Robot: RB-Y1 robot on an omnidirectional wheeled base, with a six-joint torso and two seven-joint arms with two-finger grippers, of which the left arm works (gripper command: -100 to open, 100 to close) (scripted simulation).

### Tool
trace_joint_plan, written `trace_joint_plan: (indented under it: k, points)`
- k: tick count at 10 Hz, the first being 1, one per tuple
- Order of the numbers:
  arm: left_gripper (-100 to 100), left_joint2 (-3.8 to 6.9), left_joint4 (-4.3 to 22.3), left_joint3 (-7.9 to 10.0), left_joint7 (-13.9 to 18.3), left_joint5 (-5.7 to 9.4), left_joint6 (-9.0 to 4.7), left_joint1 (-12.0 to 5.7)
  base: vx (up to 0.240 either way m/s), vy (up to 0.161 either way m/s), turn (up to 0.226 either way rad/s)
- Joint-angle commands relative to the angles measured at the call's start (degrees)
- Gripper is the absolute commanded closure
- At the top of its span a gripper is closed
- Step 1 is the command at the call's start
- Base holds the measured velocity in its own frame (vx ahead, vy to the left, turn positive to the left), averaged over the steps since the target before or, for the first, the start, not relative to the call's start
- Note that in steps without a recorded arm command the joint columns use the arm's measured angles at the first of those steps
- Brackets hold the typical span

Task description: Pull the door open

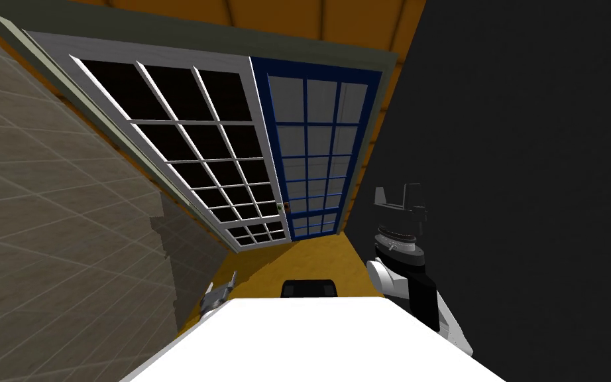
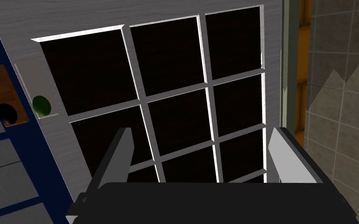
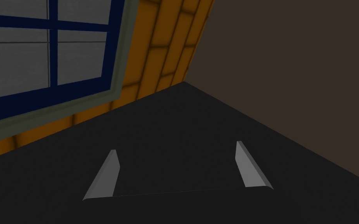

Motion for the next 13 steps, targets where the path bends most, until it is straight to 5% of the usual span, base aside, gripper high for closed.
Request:
trace_joint_plan:
  k: [1, 4, 13]
  points:
    - [-100, -0.15, 1.6, 1.66, -1.2, 0.79, -0.18, -0.67, -0.022, 0.026, -0.147]
    - [-100, -1.38, 2.4, 3.19, -2.7, 1.68, 0.03, -2.89, 0.087, 0.056, -0.194]
    - [-100, -4.44, 1.4, 1.95, -3.9, 1.65, -0.30, -9.83, 0.161, 0.040, -0.115]
